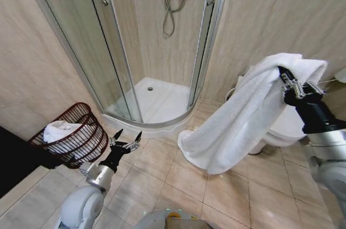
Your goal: Discard the used towel into the hamper.
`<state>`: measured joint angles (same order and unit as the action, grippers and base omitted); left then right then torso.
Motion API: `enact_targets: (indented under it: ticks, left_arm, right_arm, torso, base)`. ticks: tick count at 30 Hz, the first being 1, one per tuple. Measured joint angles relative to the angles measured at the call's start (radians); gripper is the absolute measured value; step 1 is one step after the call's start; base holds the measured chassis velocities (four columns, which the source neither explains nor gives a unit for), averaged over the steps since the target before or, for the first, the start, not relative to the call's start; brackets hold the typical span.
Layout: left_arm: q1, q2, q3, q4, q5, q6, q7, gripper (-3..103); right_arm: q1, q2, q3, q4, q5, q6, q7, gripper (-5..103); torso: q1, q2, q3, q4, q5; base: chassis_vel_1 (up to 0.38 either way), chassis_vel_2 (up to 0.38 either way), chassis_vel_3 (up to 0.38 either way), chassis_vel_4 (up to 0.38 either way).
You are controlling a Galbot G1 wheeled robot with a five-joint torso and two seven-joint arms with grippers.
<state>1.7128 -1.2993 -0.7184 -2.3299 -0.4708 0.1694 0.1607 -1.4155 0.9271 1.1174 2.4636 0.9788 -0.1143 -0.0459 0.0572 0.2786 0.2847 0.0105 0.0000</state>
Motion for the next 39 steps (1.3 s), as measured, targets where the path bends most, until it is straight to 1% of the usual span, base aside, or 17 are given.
enact_targets:
  ticks: [1, 3, 5, 8, 9, 13, 28, 31, 36, 39]
  left_arm:
    - [0.000, 0.000, 0.000, 0.000, 0.000, 0.000, 0.000, 100]
    - [0.000, 0.000, 0.000, 0.000, 0.000, 0.000, 0.000, 100]
    - [0.000, 0.000, 0.000, 0.000, 0.000, 0.000, 0.000, 100]
    - [0.000, 0.000, 0.000, 0.000, 0.000, 0.000, 0.000, 100]
    - [0.000, 0.000, 0.000, 0.000, 0.000, 0.000, 0.000, 100]
    - [0.000, 0.000, 0.000, 0.000, 0.000, 0.000, 0.000, 100]
    - [0.000, 0.000, 0.000, 0.000, 0.000, 0.000, 0.000, 100]
    - [0.000, 0.000, 0.000, 0.000, 0.000, 0.000, 0.000, 100]
    - [0.000, 0.000, 0.000, 0.000, 0.000, 0.000, 0.000, 100]
    - [0.000, 0.000, 0.000, 0.000, 0.000, 0.000, 0.000, 100]
  right_arm:
    - [0.000, 0.000, 0.000, 0.000, 0.000, 0.000, 0.000, 3]
    - [-0.003, 0.001, 0.002, 0.002, 0.000, 0.001, 0.000, 3]
    - [-0.004, 0.002, 0.003, 0.002, 0.001, 0.001, 0.000, 3]
    - [-0.004, 0.002, 0.004, 0.004, 0.001, 0.003, 0.000, 3]
    - [-0.004, 0.002, 0.004, 0.004, 0.001, 0.003, 0.000, 3]
    - [-0.003, 0.001, 0.006, 0.007, 0.005, 0.004, 0.000, 3]
    - [0.000, -0.006, 0.007, 0.007, 0.010, 0.005, 0.001, 3]
    - [-0.001, -0.009, 0.010, 0.007, 0.011, 0.006, 0.001, 3]
    - [-0.001, -0.009, 0.010, 0.006, 0.011, 0.006, 0.001, 3]
    - [0.000, -0.009, 0.009, 0.005, 0.011, 0.008, 0.003, 3]
  torso:
    - [0.000, 0.000, 0.000, 0.0000, 0.0000]
    - [0.004, 0.013, 0.010, 0.0000, 0.0001]
    - [0.005, 0.016, 0.012, 0.0000, 0.0000]
    - [0.010, 0.033, 0.024, 0.0000, 0.0000]
    - [0.010, 0.033, 0.024, 0.0000, 0.0000]
    - [0.018, 0.055, 0.037, 0.0000, 0.0000]
    - [0.036, 0.110, 0.074, 0.0000, 0.0000]
    - [0.042, 0.128, 0.086, 0.0000, 0.0000]
    - [0.048, 0.144, 0.096, 0.0000, 0.0000]
    - [0.054, 0.161, 0.107, 0.0000, 0.0000]
  base:
    - [0.000, 0.000, 0.000, 0.000]
    - [0.000, 0.000, 0.000, 0.000]
    - [0.000, 0.000, 0.000, 0.000]
    - [0.000, 0.000, 0.000, 0.000]
    - [0.000, 0.000, 0.000, 0.000]
    - [0.000, 0.000, 0.000, 0.000]
    - [0.000, 0.000, 0.000, 0.000]
    - [0.000, 0.000, 0.000, 0.000]
    - [0.000, 0.000, 0.000, 0.000]
    - [0.000, 0.000, 0.000, 0.000]
